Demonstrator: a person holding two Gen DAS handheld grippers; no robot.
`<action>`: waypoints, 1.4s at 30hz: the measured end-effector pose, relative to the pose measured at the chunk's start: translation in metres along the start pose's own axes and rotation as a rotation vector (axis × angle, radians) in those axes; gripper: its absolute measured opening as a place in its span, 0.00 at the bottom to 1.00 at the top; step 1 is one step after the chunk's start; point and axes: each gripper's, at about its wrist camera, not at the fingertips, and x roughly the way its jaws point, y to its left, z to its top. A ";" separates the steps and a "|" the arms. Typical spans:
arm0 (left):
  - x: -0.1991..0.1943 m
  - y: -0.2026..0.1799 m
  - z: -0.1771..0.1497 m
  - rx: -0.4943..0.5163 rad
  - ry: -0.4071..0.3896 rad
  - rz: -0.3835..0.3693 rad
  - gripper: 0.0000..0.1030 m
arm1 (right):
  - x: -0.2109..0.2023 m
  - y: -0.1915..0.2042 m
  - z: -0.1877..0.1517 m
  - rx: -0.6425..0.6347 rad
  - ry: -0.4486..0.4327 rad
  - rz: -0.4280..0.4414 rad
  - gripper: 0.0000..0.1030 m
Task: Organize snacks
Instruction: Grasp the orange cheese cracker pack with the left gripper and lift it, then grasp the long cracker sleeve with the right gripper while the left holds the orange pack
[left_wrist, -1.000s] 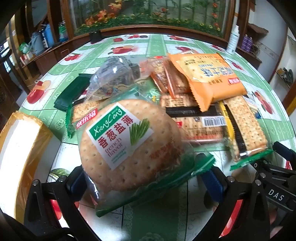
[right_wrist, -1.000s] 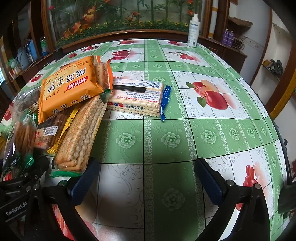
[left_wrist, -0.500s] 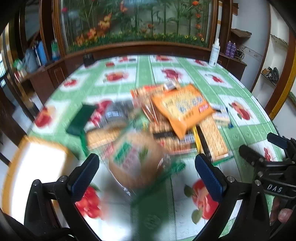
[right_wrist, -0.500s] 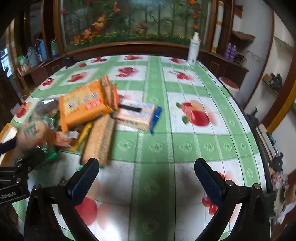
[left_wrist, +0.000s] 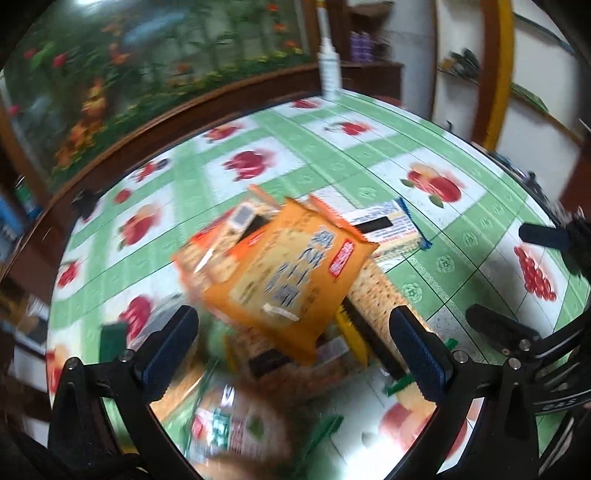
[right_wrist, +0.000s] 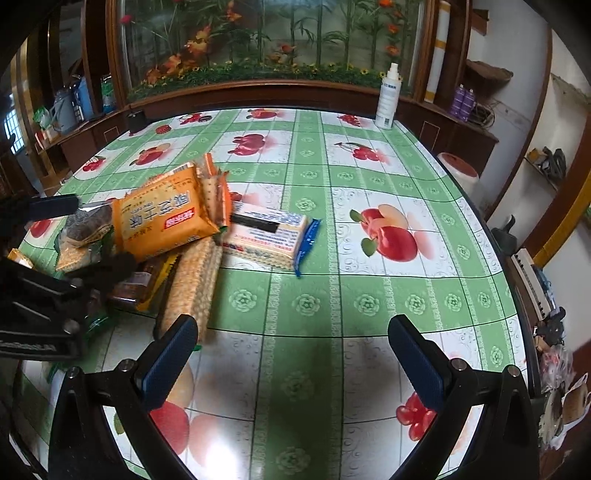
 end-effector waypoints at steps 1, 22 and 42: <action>0.006 0.000 0.003 0.013 0.008 -0.009 1.00 | 0.001 -0.002 0.001 0.007 0.002 0.002 0.99; 0.029 0.012 0.013 0.066 0.017 -0.063 0.79 | 0.019 -0.002 0.004 0.028 0.038 0.050 0.99; 0.027 0.012 0.009 0.031 0.005 -0.001 0.79 | 0.023 0.017 0.004 -0.014 0.055 0.073 0.99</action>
